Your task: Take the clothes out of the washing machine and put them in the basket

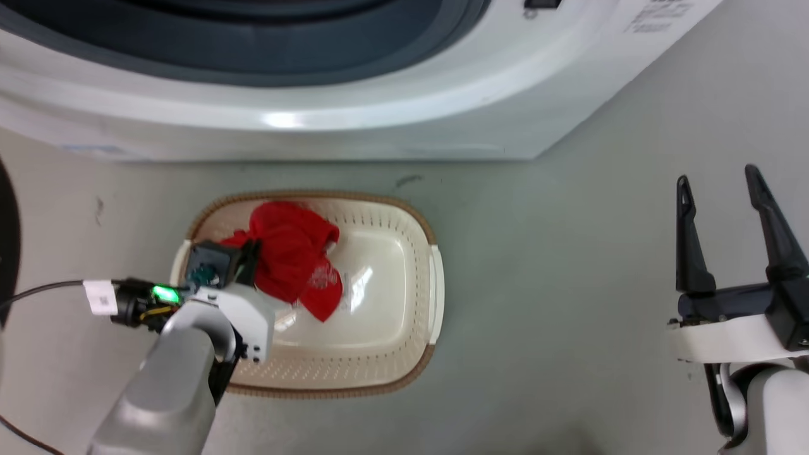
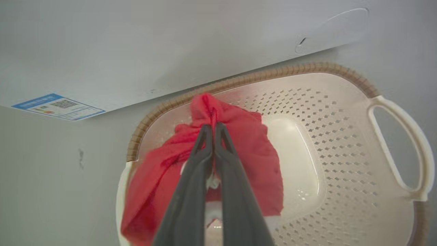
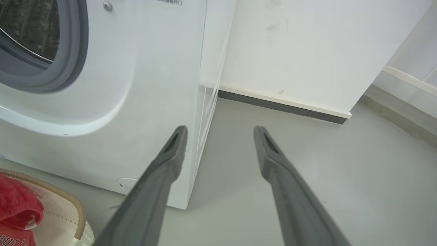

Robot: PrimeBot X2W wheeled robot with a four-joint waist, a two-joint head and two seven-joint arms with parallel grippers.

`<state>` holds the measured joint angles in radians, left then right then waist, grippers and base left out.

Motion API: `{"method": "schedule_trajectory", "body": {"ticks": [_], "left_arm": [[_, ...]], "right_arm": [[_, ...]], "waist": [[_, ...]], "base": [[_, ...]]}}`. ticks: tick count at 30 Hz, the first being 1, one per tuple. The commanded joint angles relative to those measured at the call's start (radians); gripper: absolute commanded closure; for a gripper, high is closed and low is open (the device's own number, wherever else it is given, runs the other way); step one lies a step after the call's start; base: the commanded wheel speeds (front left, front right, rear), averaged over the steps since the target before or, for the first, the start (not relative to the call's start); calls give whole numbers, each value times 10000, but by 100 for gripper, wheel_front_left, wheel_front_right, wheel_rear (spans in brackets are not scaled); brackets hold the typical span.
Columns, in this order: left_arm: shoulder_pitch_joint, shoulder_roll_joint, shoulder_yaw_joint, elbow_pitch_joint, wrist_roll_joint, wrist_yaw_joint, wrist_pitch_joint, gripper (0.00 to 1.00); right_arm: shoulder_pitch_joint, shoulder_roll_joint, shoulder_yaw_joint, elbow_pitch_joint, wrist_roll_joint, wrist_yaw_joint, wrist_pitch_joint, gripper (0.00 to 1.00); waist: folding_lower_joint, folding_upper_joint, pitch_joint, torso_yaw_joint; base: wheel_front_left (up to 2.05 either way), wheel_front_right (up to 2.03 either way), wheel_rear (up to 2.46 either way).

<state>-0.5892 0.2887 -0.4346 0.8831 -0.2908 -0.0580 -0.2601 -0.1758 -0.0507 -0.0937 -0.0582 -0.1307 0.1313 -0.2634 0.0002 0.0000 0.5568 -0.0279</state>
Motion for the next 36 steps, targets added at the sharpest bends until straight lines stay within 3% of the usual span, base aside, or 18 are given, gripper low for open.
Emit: {"method": "schedule_trajectory", "body": {"ticks": [1, 14, 23, 24, 25, 26, 36], "left_arm": [[-498, -54, 31, 376, 72, -30, -65, 100], [-2706, -276, -331, 2862, 604, -162, -54, 100], [-3073, -394, -364, 3413, 597, -113, -55, 100], [-3078, -417, -350, 3415, 572, -107, -55, 89], [-3063, -428, -343, 3373, 572, -59, -55, 52], [-3008, -434, -342, 3367, 575, -42, -55, 0], [-2066, -319, -99, 2616, 412, -53, -55, 0]], "right_arm": [[-216, 9, -22, -189, -100, -10, -21, 0], [-460, 9, -360, -1400, -84, -10, -21, 0], [-448, 9, -451, -1765, -39, -10, -21, 0], [-458, 9, -454, -1761, -33, -10, -21, 0], [-467, 9, -446, -1737, -39, -10, -21, 0], [-498, 9, -431, -1699, -39, -10, -21, 0], [-653, 9, -237, -1026, -23, -10, -21, 0]], "waist": [[-2, 0, 1248, -106], [-2, 0, 3675, -378], [-2, 0, 4271, -449], [-2, 0, 4259, -452], [-2, 0, 4220, -449], [-2, 0, 4150, -445], [-2, 0, 2508, -412]], "base": [[0, 0, 0], [0, 0, 0], [0, 0, 0], [0, 0, 0], [0, 0, 0], [0, 0, 0], [0, 0, 0]]}}
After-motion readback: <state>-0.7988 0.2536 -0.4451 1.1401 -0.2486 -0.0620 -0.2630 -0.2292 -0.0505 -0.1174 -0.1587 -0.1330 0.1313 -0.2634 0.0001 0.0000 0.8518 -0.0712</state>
